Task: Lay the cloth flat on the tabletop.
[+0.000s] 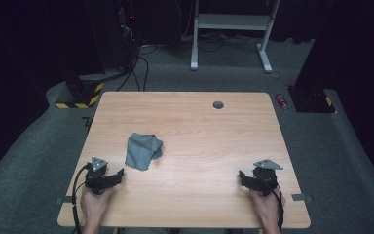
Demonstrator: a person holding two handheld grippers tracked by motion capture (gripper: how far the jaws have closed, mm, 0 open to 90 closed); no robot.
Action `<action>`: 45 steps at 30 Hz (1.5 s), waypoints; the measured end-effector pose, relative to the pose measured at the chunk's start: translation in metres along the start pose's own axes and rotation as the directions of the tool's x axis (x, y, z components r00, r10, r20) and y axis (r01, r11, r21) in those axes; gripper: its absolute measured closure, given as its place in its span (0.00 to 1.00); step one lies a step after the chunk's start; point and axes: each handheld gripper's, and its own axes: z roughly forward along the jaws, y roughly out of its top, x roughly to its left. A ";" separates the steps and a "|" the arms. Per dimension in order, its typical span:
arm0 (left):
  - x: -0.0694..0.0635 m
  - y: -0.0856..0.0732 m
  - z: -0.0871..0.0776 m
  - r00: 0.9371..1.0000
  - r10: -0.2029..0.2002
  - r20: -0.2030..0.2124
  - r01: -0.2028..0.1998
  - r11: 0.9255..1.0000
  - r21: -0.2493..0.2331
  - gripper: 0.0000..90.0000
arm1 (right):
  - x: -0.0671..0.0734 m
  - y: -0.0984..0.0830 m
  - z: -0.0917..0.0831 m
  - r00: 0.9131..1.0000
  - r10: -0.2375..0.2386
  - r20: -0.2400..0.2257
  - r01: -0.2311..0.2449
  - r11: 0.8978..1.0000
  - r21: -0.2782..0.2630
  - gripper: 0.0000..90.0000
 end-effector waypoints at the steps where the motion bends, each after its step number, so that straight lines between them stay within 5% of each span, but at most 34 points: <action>1: 0.000 0.000 0.000 1.000 0.000 0.000 0.000 1.000 0.000 0.28 | 0.000 0.000 0.000 1.000 0.000 0.000 0.000 1.000 0.000 0.25; 14: -0.002 0.002 0.002 0.999 0.027 0.036 -0.028 0.999 0.021 0.16 | 0.000 0.000 0.000 1.000 0.001 0.000 -0.001 1.000 0.000 0.25; 26: -0.003 0.002 0.002 1.000 0.003 0.009 -0.003 1.000 0.015 0.21 | 0.000 0.000 0.000 1.000 0.001 0.000 -0.001 1.000 0.000 0.25; 35: 0.000 -0.001 -0.003 0.997 -0.049 0.060 0.049 0.999 0.001 0.21 | 0.000 0.000 0.000 1.000 0.001 0.000 -0.001 1.000 0.000 0.25; 45: -0.015 0.013 -0.006 0.993 -0.032 0.109 0.035 0.999 -0.026 0.21 | 0.000 0.000 0.000 1.000 0.001 0.000 -0.001 1.000 0.000 0.25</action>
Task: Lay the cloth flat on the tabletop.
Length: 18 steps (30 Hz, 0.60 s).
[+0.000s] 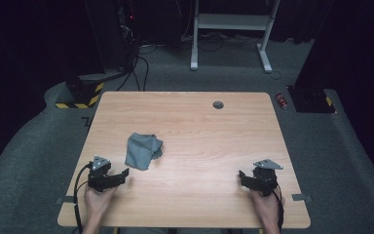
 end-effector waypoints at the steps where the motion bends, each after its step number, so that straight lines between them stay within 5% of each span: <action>1: 0.000 0.000 0.000 1.000 0.000 0.000 0.000 1.000 0.000 0.21 | 0.000 0.000 0.000 1.000 0.000 0.000 0.000 1.000 0.000 0.25; 18: -0.031 0.037 0.019 0.997 0.052 0.060 -0.052 0.999 -0.002 0.22 | 0.000 0.000 0.000 1.000 -0.002 0.000 0.002 1.000 0.000 0.25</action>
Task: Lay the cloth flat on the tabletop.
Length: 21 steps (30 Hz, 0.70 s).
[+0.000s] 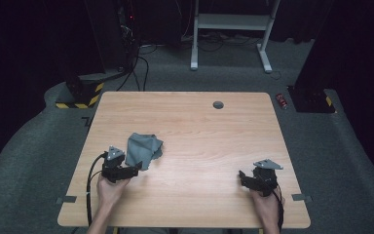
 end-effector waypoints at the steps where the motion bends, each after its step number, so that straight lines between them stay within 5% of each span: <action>1: -0.002 0.003 0.001 1.000 0.002 0.002 -0.002 1.000 0.002 0.23 | 0.000 0.000 0.000 1.000 0.000 0.000 0.000 1.000 0.000 0.25; 8: -0.014 0.019 0.020 0.999 0.044 -0.010 -0.044 0.999 0.029 0.24 | 0.000 0.000 0.000 1.000 0.000 -0.001 0.000 1.000 0.000 0.25; 21: -0.020 0.026 0.060 0.997 0.034 -0.073 -0.027 0.994 0.102 0.37 | 0.000 0.000 0.000 1.000 0.000 -0.001 0.000 1.000 0.000 0.25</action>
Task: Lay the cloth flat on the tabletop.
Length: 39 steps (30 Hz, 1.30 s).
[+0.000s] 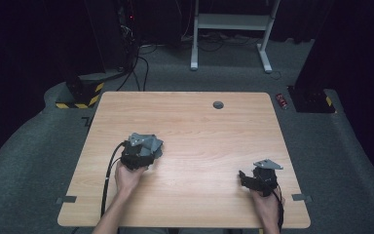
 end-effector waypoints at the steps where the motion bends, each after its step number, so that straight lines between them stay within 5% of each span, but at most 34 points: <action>1: -0.001 -0.001 0.003 1.000 0.011 -0.013 -0.011 1.000 0.006 0.39 | 0.000 0.000 0.000 1.000 0.000 0.000 0.000 1.000 0.000 0.25; 7: 0.000 -0.001 0.005 0.999 0.021 -0.038 -0.021 1.000 0.001 0.54 | 0.000 0.000 0.000 1.000 0.000 0.000 0.000 1.000 0.000 0.25; 16: -0.006 0.003 0.007 0.995 0.096 -0.019 -0.096 0.995 0.006 0.92 | 0.000 0.000 0.000 1.000 0.000 0.000 0.000 1.000 0.000 0.25; 26: -0.009 0.008 -0.001 0.993 0.093 0.073 -0.089 0.994 -0.060 0.97 | 0.000 0.000 0.000 1.000 0.000 0.000 0.000 1.000 0.000 0.25; 34: -0.031 0.013 -0.009 0.975 0.138 0.173 -0.120 0.987 -0.110 0.97 | 0.000 0.000 0.000 1.000 0.000 0.000 0.000 1.000 0.000 0.25; 35: -0.039 0.014 -0.010 0.968 0.149 0.201 -0.128 0.985 -0.114 0.97 | 0.000 0.000 0.000 1.000 0.000 0.000 0.000 1.000 0.000 0.25; 36: -0.039 0.014 -0.010 0.968 0.149 0.201 -0.128 0.985 -0.114 0.97 | 0.000 0.000 0.000 1.000 0.000 0.000 0.000 1.000 0.000 0.25; 37: -0.047 0.015 -0.011 0.959 0.166 0.228 -0.141 0.982 -0.123 0.97 | 0.000 0.000 0.000 1.000 0.000 0.000 0.000 1.000 0.000 0.25; 38: -0.047 0.015 -0.011 0.959 0.166 0.228 -0.141 0.982 -0.123 0.97 | 0.000 0.000 0.000 1.000 0.000 0.000 0.000 1.000 0.000 0.25; 39: -0.056 0.016 -0.011 0.949 0.173 0.262 -0.142 0.981 -0.134 0.97 | 0.000 0.000 0.000 1.000 0.000 0.000 0.000 1.000 0.000 0.25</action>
